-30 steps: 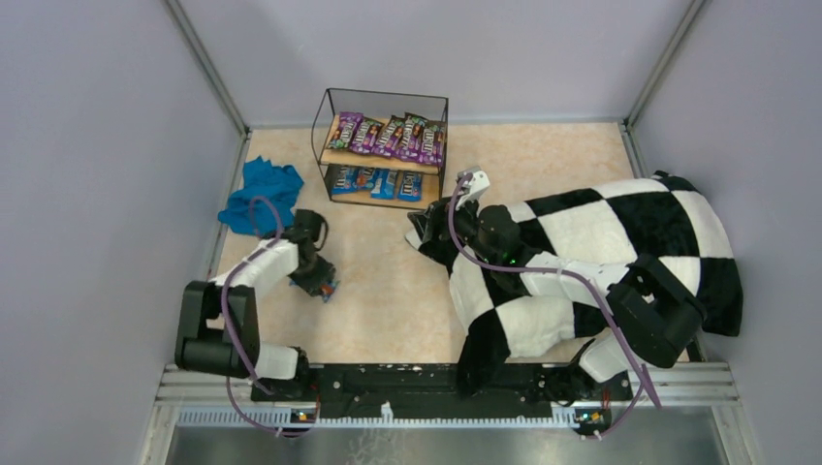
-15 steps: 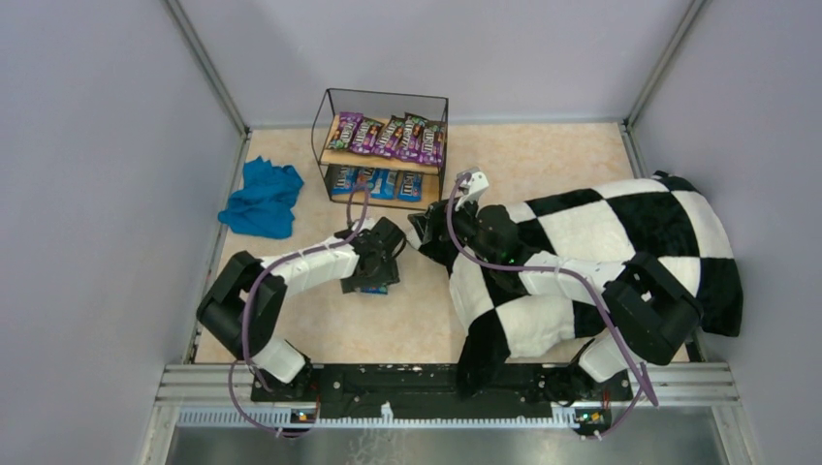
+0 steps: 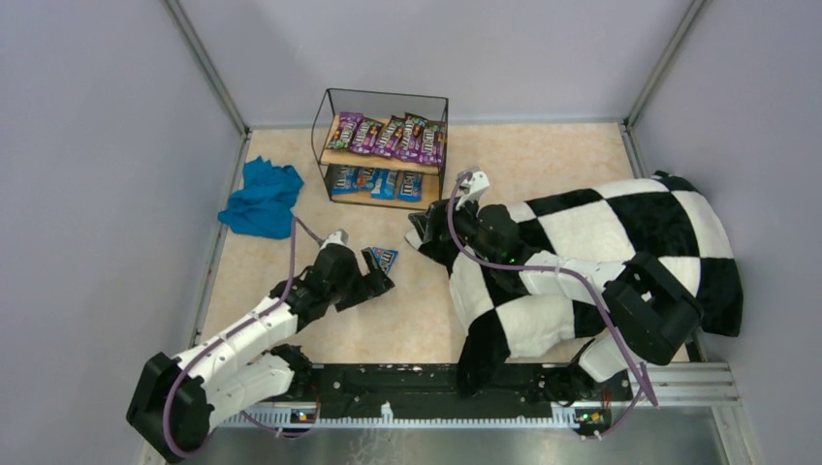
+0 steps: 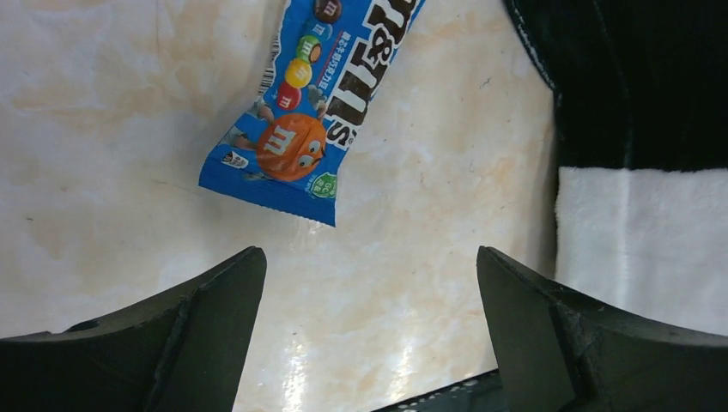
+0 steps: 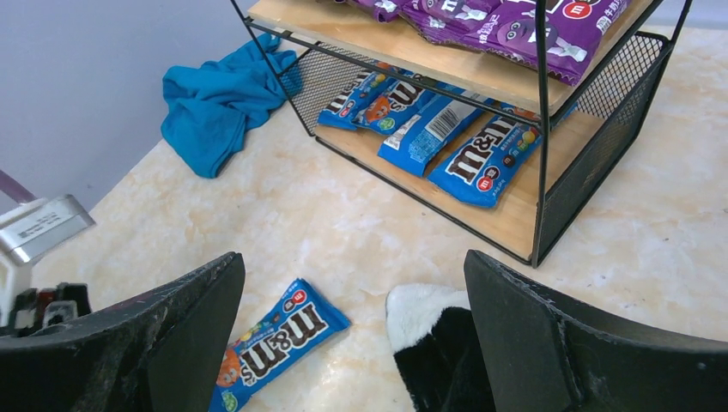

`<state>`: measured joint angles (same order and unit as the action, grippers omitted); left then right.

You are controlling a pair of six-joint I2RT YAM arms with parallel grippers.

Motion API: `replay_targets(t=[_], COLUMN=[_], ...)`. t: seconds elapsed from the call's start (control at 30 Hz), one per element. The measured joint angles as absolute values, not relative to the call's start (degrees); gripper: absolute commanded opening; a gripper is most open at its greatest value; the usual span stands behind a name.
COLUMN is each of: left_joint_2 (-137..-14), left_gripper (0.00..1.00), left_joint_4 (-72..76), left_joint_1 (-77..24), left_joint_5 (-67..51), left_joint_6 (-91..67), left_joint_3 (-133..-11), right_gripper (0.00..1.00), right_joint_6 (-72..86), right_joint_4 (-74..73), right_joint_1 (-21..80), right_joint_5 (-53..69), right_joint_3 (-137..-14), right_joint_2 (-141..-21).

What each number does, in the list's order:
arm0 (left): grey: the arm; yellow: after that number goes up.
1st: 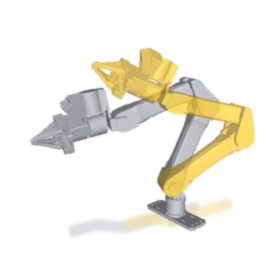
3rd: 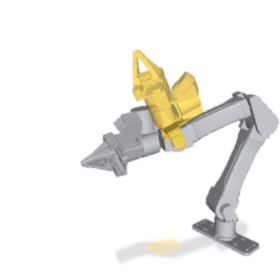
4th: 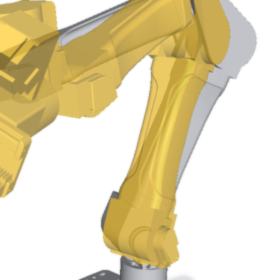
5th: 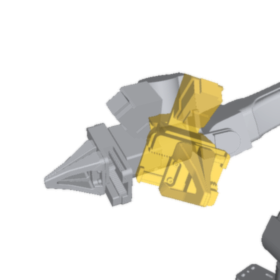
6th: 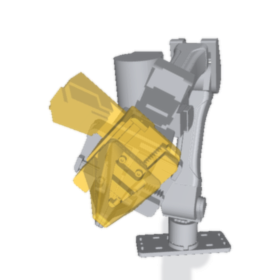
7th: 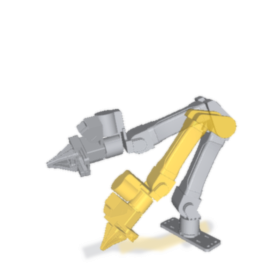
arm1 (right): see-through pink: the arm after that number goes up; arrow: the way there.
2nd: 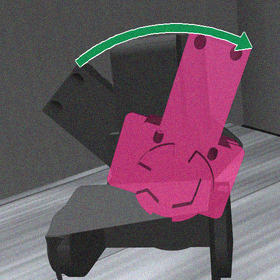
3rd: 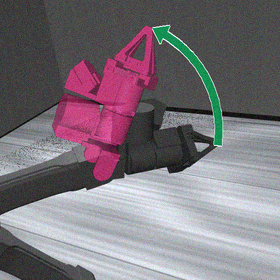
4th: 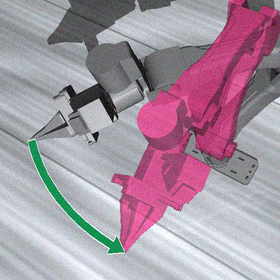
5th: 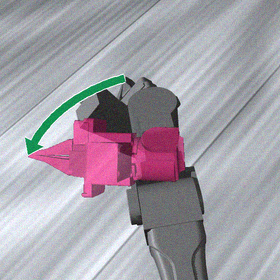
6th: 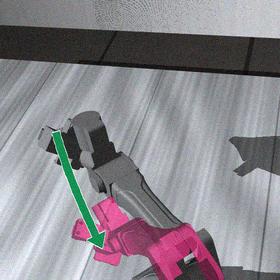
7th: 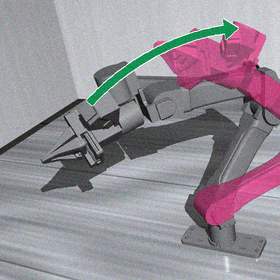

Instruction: Place and organize the candy bags onto the shelf

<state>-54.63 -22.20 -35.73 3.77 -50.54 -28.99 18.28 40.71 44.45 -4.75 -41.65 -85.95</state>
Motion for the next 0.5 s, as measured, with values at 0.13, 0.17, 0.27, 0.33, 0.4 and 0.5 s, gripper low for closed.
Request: replay_targets(t=[0.13,0.17,0.27,0.33,0.4,0.5], left_joint_2=[-53.45,-53.15,-49.60,-46.24,-43.16,-40.97], left_gripper=[0.99,0.99,0.99,0.96,0.92,0.83], left_joint_4=[-17.41,-16.95,-14.85,-12.38,-7.38,3.42], left_joint_1=[-30.37,-29.34,-25.78,-23.66,-21.96,-20.67], left_joint_5=[-2.37,-3.11,-4.99,-5.98,-7.31,-9.28], left_joint_6=[-57.32,-58.85,-64.27,-68.20,-72.93,-80.55], left_joint_3=[-23.97,-23.05,-18.72,-15.05,-10.79,-4.01], right_gripper=[0.99,0.99,0.99,0.99,0.99,0.99], right_joint_6=[18.28,18.28,18.28,18.28,18.28,18.37], right_joint_4=[40.71,40.71,40.71,40.71,40.73,40.75], right_joint_1=[44.45,44.45,44.45,44.45,44.42,44.27], right_joint_5=[-4.75,-4.75,-4.78,-4.78,-4.75,-4.67], right_joint_3=[-41.65,-41.65,-41.65,-41.65,-41.65,-41.65], right_joint_2=[-85.95,-85.95,-85.95,-85.95,-85.95,-85.95])
